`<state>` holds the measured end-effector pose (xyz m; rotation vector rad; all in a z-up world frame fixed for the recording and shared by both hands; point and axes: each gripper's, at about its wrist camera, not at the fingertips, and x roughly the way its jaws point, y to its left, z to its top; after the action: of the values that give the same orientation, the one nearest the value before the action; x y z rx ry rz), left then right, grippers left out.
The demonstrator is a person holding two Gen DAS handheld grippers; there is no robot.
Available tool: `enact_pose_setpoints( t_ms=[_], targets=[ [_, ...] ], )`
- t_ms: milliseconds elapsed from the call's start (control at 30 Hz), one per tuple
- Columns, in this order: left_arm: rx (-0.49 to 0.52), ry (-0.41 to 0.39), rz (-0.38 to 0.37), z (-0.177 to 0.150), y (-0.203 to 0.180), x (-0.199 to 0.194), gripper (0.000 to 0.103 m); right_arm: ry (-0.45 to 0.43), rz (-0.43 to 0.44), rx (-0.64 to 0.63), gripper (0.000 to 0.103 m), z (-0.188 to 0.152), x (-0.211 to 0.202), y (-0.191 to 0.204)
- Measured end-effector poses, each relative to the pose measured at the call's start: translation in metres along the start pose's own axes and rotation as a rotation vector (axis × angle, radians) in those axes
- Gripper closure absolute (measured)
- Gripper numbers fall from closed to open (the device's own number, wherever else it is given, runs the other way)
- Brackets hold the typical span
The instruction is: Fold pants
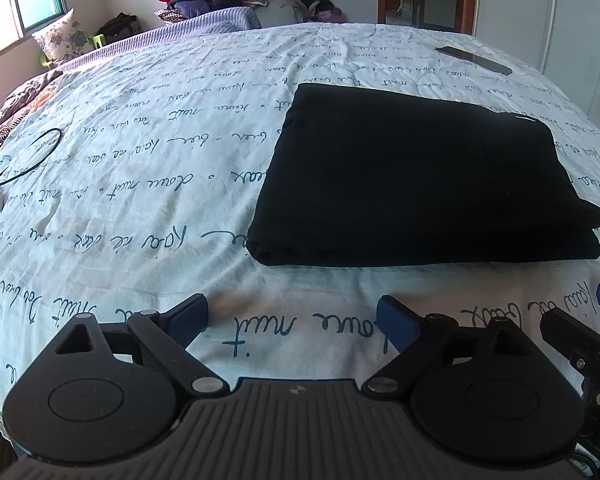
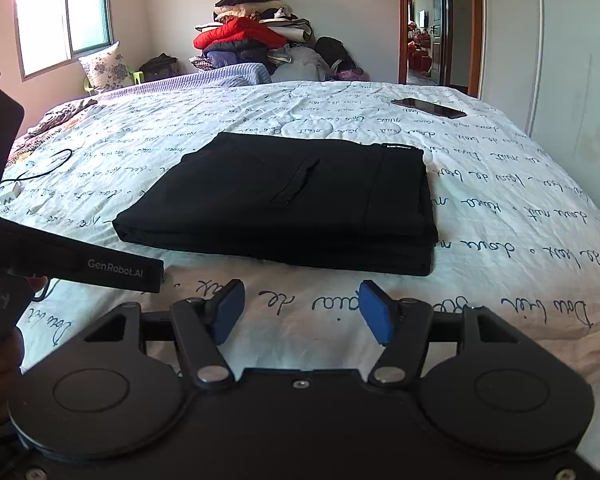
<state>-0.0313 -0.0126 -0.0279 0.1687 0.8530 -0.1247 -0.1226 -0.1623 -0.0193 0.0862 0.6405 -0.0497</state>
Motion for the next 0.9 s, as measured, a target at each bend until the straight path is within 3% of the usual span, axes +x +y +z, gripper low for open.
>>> enact_pose_setpoints(
  t_ms=[900],
  targets=[
    [-0.005, 0.003, -0.002, -0.0006, 0.0002, 0.0008, 0.008, 0.005, 0.002, 0.001, 0.039, -0.0011, -0.0008, 0.0008]
  ],
)
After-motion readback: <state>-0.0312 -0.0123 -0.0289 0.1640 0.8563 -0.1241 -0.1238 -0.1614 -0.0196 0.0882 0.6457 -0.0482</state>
